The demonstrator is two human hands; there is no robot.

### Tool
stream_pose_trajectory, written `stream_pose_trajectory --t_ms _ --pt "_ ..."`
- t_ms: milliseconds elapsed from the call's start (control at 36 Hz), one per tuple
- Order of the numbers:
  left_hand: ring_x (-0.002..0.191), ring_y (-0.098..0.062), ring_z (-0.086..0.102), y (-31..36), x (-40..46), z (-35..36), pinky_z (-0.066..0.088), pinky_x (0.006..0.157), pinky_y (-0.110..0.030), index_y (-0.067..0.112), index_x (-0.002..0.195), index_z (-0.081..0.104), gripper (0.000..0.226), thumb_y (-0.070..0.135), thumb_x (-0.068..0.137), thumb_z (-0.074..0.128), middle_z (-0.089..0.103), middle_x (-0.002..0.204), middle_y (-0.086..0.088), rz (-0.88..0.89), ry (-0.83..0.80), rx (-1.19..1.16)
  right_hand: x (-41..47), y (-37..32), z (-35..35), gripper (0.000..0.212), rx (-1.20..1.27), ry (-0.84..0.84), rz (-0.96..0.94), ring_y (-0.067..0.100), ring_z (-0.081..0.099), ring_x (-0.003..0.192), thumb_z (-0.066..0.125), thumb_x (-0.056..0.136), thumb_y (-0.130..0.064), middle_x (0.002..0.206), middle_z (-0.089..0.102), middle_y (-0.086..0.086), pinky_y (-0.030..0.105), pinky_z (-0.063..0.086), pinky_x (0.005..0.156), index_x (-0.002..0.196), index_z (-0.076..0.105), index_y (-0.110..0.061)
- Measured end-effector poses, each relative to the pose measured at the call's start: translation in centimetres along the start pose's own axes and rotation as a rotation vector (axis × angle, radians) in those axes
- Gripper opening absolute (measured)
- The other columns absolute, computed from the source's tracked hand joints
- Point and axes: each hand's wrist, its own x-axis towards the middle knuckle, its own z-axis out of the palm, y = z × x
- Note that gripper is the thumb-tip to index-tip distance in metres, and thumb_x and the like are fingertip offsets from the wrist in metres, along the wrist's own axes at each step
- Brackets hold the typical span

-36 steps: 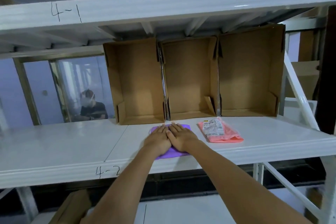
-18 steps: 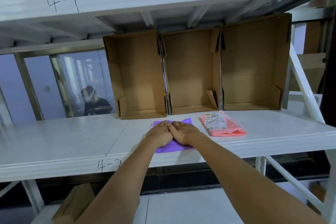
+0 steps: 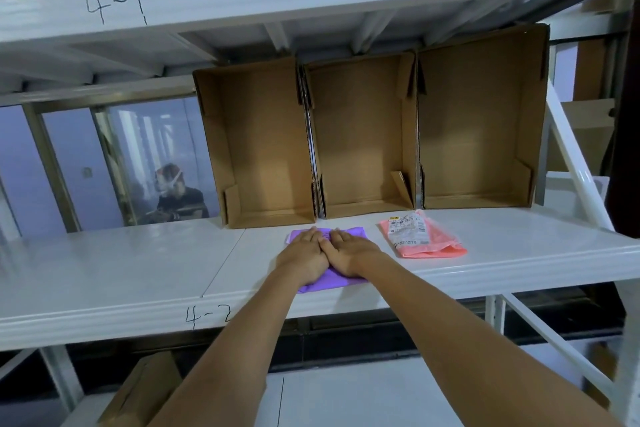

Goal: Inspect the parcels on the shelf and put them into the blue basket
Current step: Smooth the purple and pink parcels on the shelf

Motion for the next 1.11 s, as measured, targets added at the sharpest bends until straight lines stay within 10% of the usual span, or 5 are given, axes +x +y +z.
stream_pose_trajectory --t_ms 528,667,833,1111 --pt "0.123 -0.026 0.050 0.2 0.2 0.2 0.039 0.102 -0.036 0.012 0.141 0.041 0.059 0.047 0.096 0.022 0.053 0.137 -0.008 -0.278 0.072 -0.073 0.3 -0.2 0.7 0.099 -0.059 0.102 0.215 0.025 0.019 0.148 -0.005 0.087 -0.075 0.160 0.022 0.011 0.041 0.010 0.120 0.154 0.020 -0.007" --pt "0.130 -0.027 0.043 -0.1 0.1 0.0 0.034 0.106 -0.037 0.013 0.142 0.038 0.057 0.043 0.098 0.019 0.044 0.145 -0.010 -0.269 0.112 -0.153 0.1 -0.3 0.8 0.092 -0.063 0.220 0.165 0.024 0.034 0.141 -0.003 0.091 -0.068 0.148 0.045 0.011 0.049 0.005 0.119 0.143 0.045 -0.010" --pt "0.135 -0.026 0.036 -0.9 0.3 -1.6 0.028 0.111 -0.036 0.012 0.139 0.043 0.046 0.030 0.100 0.028 0.041 0.146 -0.010 -0.179 0.238 -0.128 0.0 -0.3 -0.2 0.066 -0.042 0.326 -0.019 0.018 0.017 0.148 0.013 0.101 -0.051 0.159 0.026 0.004 0.045 0.006 0.121 0.151 0.031 -0.013" --pt "0.137 -0.020 0.035 -1.1 0.6 -1.3 0.022 0.113 -0.028 0.021 0.145 0.036 0.043 0.024 0.104 0.025 0.037 0.151 -0.003 0.031 -0.011 -0.215 1.0 -1.3 0.6 0.058 0.186 0.117 -0.099 0.017 0.024 0.146 0.009 0.103 -0.044 0.159 0.027 0.000 0.036 0.020 0.118 0.152 0.031 -0.020"
